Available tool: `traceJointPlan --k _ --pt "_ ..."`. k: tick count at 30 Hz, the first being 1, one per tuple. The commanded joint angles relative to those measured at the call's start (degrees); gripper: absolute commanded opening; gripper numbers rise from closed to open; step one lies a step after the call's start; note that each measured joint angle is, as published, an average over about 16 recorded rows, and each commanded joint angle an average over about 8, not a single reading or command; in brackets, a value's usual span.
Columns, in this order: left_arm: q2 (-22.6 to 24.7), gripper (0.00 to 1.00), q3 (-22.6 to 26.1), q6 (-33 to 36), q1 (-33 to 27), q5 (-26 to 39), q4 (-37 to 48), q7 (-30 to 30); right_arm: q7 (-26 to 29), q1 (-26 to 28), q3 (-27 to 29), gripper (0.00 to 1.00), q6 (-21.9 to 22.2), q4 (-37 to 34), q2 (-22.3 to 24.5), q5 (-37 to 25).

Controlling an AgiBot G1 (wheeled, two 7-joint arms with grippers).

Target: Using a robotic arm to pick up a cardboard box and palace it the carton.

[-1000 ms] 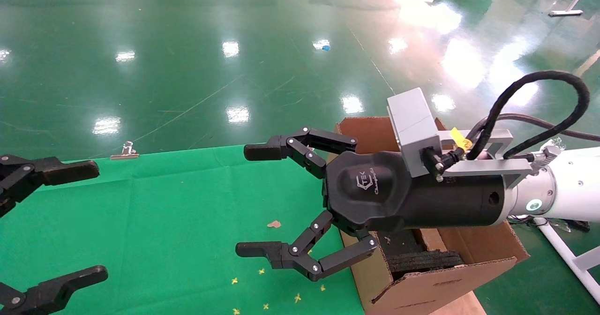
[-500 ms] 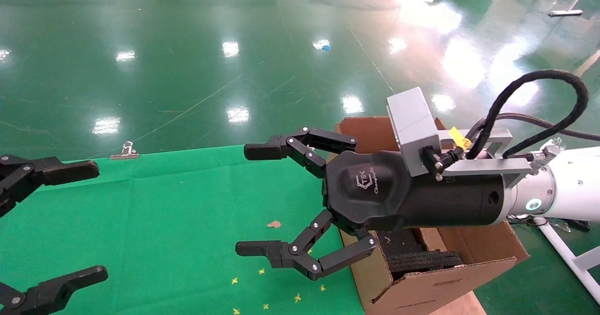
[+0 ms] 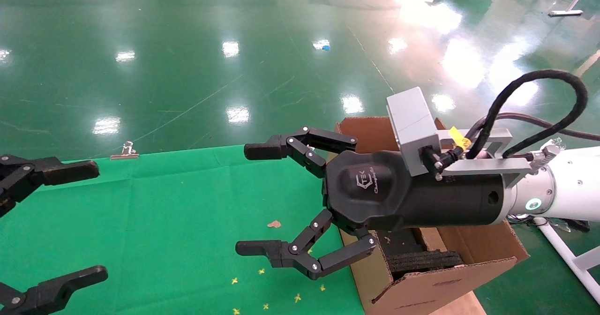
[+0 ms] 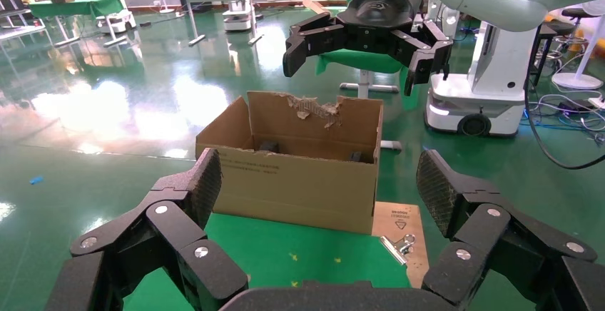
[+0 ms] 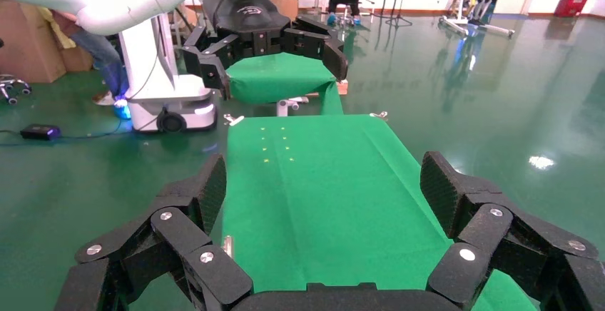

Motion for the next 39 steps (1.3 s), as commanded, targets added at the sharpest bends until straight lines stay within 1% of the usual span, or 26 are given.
traceJointPlan --k 1,39 --pt "0.0 1.0 0.0 0.0 0.0 0.0 0.0 0.0 0.0 0.01 -0.01 1.0 0.0 -0.01 0.0 0.0" --pt "0.0 1.0 0.0 0.0 0.0 0.0 0.0 0.0 0.0 0.02 -0.02 1.0 0.0 -0.01 0.0 0.0"
